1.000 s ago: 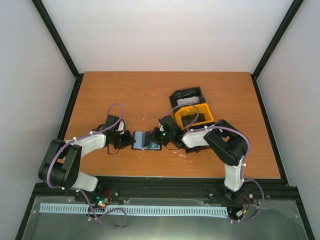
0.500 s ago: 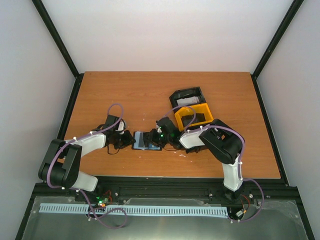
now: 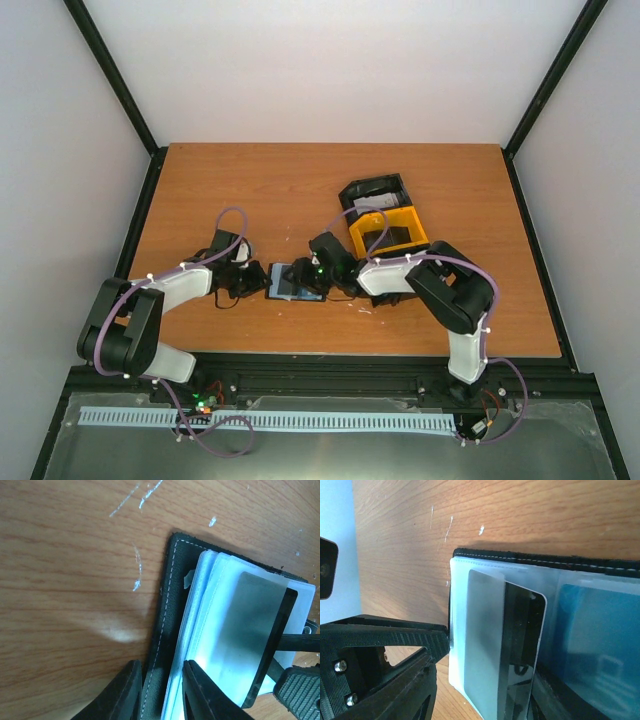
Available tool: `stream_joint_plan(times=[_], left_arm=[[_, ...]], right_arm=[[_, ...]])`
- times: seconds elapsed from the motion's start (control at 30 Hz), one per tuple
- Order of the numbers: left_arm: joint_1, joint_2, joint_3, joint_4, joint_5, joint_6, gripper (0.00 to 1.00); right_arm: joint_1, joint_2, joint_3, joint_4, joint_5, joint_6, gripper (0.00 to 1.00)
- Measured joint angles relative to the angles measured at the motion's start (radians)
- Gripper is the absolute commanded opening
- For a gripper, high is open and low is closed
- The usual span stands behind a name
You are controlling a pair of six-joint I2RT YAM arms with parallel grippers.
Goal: Put the credit cards into the card holder
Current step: Insert the credit card into the card holder, then turn over the card slot at the center of the board.
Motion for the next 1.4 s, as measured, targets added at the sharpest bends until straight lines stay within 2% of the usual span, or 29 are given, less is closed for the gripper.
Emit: stream_joint_plan(times=[0.3,0.6,0.83,0.9,1.0,1.1,1.4], left_arm=[[0.0,0.003,-0.001,0.005,0.016,0.006,0.24],[0.0,-0.001,-0.001,0.004,0.014,0.008,0.3],[0.0,-0.035,0.0,-0.021,-0.016,0.009,0.33],[0.0,-0.05,0.001,-0.031,-0.025,0.009,0.36],[0.0,-0.077,0.001,-0.033,-0.028,0.011,0.4],[0.0,-0.104,0.001,-0.027,0.003,0.021,0.4],[0.0,-0.095,0.001,0.032,0.103,0.028,0.36]], right_arm=[[0.018,0.039,0.069,-0.044,-0.003,-0.019,0.43],[0.021,0.042,0.108,-0.119,0.012,-0.051,0.54],[0.023,0.018,0.188,-0.317,0.09,-0.114,0.55],[0.024,0.011,0.219,-0.383,0.121,-0.132,0.5],[0.026,0.001,0.25,-0.459,0.153,-0.16,0.35],[0.03,0.001,0.268,-0.5,0.158,-0.183,0.25],[0.035,0.029,0.291,-0.523,0.099,-0.227,0.14]])
